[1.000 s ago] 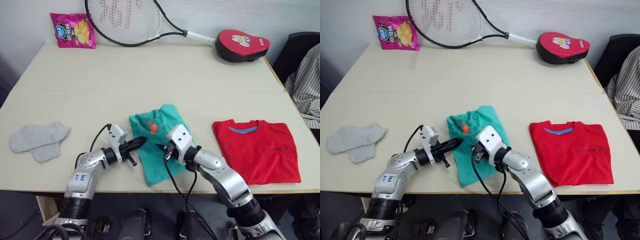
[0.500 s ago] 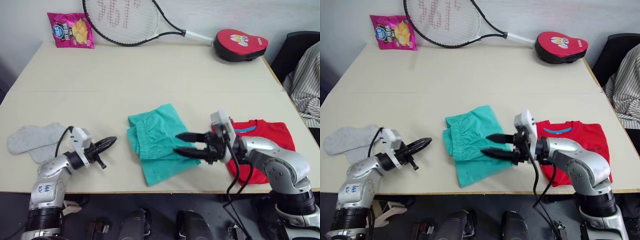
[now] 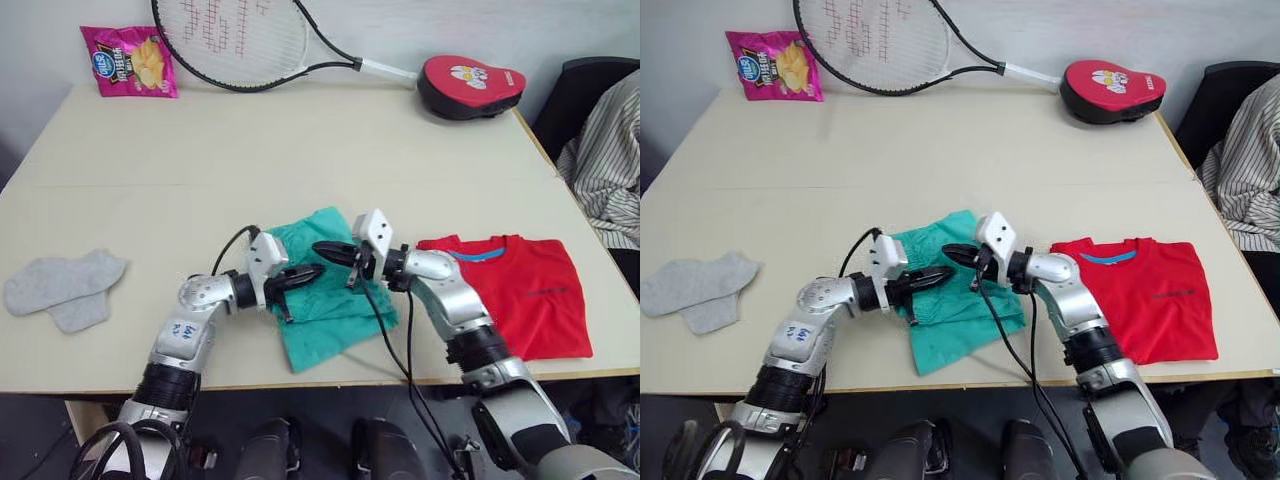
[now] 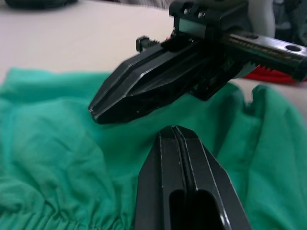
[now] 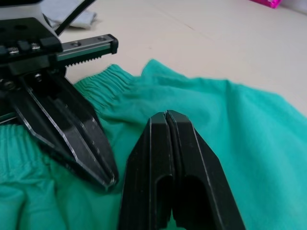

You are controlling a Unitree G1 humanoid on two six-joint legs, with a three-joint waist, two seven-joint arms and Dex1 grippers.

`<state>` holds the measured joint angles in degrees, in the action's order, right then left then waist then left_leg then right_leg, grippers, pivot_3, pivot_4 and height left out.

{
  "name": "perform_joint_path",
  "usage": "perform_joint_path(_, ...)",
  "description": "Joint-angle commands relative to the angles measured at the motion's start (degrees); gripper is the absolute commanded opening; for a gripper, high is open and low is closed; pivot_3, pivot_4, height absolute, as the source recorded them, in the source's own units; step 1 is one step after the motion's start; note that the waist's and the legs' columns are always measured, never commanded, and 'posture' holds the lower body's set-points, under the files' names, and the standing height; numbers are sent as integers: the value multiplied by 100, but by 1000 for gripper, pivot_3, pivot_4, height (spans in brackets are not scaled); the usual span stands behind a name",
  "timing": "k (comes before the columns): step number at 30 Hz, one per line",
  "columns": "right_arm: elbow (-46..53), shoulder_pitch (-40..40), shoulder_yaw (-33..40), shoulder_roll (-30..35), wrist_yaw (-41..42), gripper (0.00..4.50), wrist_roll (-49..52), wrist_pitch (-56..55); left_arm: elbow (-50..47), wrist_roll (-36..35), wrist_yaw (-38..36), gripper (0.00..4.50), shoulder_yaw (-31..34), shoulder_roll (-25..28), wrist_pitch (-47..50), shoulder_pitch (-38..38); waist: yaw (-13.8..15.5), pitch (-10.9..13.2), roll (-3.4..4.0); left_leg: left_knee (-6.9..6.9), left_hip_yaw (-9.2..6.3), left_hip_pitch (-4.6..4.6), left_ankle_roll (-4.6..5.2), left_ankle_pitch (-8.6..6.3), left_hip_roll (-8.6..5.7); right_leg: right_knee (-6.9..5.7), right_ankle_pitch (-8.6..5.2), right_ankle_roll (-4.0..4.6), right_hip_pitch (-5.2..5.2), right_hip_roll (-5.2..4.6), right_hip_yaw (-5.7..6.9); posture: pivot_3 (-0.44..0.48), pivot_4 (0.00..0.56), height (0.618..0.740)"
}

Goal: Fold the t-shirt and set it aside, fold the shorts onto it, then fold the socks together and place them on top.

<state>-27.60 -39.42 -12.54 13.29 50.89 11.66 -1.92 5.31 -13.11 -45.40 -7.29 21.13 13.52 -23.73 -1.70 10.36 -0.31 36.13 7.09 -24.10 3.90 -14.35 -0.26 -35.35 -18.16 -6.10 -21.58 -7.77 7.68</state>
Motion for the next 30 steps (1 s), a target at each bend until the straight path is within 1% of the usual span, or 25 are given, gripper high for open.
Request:
perform_joint_path(1, -982, -255, 234, -121, -301, 31, -267, -775, 127, 434, 327, 0, -120, 114, 103, 134, 0, 0, 0, 0, -4, 0, -1, 3, 1, -2, 0, 0, 0, -1, -1, 0, 150, 740)
perform_joint_path(4, -1788, -421, 514, -128, -652, 31, -335, -1216, 176, 494, 473, 0, -65, 139, 209, 277, 1, 0, 0, 2, -6, 7, -5, 6, 1, -8, 0, 1, 4, -11, -9, 0, 150, 740)
perform_joint_path(6, -2148, -509, 788, -137, -852, 31, -220, -1331, 131, 472, 413, 0, -44, 211, 198, 386, -2, 0, 1, 1, -8, 21, -7, 7, 0, -14, 0, 2, 14, -35, -10, 0, 150, 740)
perform_joint_path(9, -2413, -617, 1160, -155, -959, 31, -47, -1314, 79, 420, 394, 0, 18, 280, 89, 489, -15, -1, 1, -14, -6, 60, -16, 4, 0, -15, -4, 9, 41, -40, -12, 0, 150, 740)
perform_joint_path(11, -2400, -654, 1387, -127, -984, 31, 69, -1283, 89, 377, 330, 0, 96, 287, -317, 500, -42, 0, 2, -22, -3, 82, -33, -6, 1, -16, -10, 20, 56, -44, -12, 0, 150, 740)
perform_joint_path(13, -1996, -539, 1514, -83, -733, 31, 239, -1222, -32, 261, 219, 0, 166, 247, -640, 444, -60, 1, 4, -27, -3, 81, -36, -6, 2, -21, -13, 25, 49, -45, -11, 0, 150, 740)
perform_joint_path(15, -1157, -257, 1521, -43, -294, 31, 534, -930, -210, -18, 209, 0, 323, 128, -557, 287, -57, 3, 7, -30, -3, 75, -34, -1, 3, -25, -15, 28, 40, -45, -10, 0, 150, 740)
perform_joint_path(17, -230, 142, 1350, 55, 169, 31, 764, -531, -258, -220, 181, 0, 425, 58, -376, 41, -25, 3, 6, -31, -4, 70, -32, 0, 3, -27, -15, 28, 34, -46, -9, 0, 150, 740)
perform_joint_path(19, 449, 567, 1064, 182, 430, 31, 691, -276, -117, -281, 181, 0, 464, 19, -211, -234, 24, 4, 5, -28, -8, 60, -31, 0, 4, -28, -15, 28, 28, -47, -9, 0, 150, 740)
perform_joint_path(21, 783, 885, 850, 236, 461, 31, 528, -166, 115, -241, 211, 0, 459, -25, -109, -445, 25, 4, 5, -19, -9, 55, -26, -3, 2, -26, -15, 28, 32, -48, -6, 0, 150, 740)
perform_joint_path(25, 969, 1330, 618, 219, 255, 31, 211, -234, 826, 126, 396, 0, 307, -87, -121, -716, 20, 4, 5, -18, -6, 59, -20, -8, -5, -26, -15, 27, 36, -52, -4, 0, 150, 740)
perform_joint_path(28, 1456, 1791, 536, 394, 346, 31, 193, -85, 1419, 415, 497, 0, 163, -163, -328, -818, 24, 4, 4, -20, -5, 55, -21, -7, -4, -28, -15, 27, 27, -48, -3, 0, 150, 740)
perform_joint_path(30, 1839, 2030, 496, 588, 447, 31, 203, 40, 1549, 445, 522, 0, 173, -206, -382, -833, 31, 4, 4, -19, -6, 56, -21, -8, -3, -27, -15, 27, 29, -48, -3, 0, 150, 740)
